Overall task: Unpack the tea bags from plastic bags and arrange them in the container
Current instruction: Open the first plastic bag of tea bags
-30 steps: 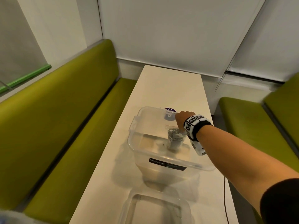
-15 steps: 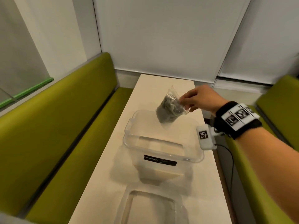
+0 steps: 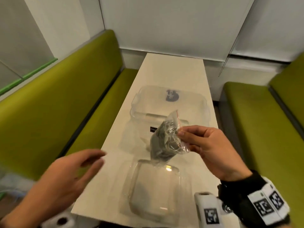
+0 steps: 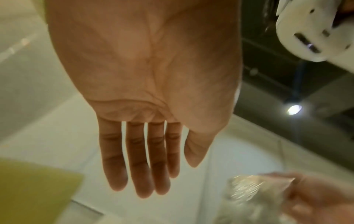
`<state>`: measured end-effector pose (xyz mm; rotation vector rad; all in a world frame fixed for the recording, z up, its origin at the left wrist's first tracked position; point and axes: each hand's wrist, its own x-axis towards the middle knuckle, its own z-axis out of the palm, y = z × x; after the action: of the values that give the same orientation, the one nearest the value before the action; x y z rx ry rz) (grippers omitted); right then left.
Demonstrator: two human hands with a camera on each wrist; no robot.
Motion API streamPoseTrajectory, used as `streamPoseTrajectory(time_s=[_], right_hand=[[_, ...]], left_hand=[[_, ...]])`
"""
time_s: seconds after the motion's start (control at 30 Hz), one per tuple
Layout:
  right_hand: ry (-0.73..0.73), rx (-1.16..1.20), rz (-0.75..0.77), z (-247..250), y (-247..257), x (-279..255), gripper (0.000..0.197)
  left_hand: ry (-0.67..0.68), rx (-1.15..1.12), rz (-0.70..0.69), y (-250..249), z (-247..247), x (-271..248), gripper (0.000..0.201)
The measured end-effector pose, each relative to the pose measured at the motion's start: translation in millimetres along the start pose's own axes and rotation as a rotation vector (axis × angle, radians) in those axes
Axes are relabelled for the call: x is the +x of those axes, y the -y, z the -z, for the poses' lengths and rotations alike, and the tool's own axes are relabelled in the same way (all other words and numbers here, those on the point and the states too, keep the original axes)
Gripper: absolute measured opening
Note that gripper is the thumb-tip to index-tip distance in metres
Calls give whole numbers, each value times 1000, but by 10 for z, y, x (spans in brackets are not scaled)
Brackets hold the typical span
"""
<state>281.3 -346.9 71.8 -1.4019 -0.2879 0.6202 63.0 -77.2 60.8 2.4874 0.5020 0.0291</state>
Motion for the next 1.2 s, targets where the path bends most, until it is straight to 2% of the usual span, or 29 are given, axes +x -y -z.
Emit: streamPoseTrajectory(time_s=[0.03, 0.07, 0.17, 0.23, 0.33, 0.47, 0.57, 0.7, 0.87, 1.03, 1.13, 1.2], right_hand=[[-2, 11, -15, -32, -88, -44, 19], [-4, 22, -26, -70, -172, -86, 20], [-21, 21, -45, -198, -401, -211, 24], [-43, 50, -57, -262, -497, -253, 19], [-82, 115, -79, -300, -572, -291, 17], [-79, 120, -81, -295, -602, -311, 17], [-68, 118, -82, -289, -600, -311, 16], [-68, 55, -37, -261, -568, -306, 18], [-8, -89, 3, -247, -509, -305, 10], [6, -197, 25, -251, -531, -307, 12], [-76, -246, 65, -260, -548, -323, 14], [-152, -249, 79, -240, -558, -320, 15]], left_hand=[[-14, -43, -100, -228, -53, 47, 26], [-11, -97, -142, -395, -122, 74, 27], [60, -207, -235, -665, -416, 192, 38], [83, -273, -263, -781, -553, 268, 48], [63, -319, -263, -854, -702, 310, 55], [-8, -348, -214, -926, -803, 306, 54], [-39, -393, -158, -953, -852, 323, 44], [0, -437, -127, -951, -829, 352, 28], [43, -336, -105, -970, -776, 385, 7], [0, -56, -156, -984, -792, 448, 17], [-90, 21, -202, -988, -839, 441, 28], [-154, 12, -193, -978, -843, 441, 27]])
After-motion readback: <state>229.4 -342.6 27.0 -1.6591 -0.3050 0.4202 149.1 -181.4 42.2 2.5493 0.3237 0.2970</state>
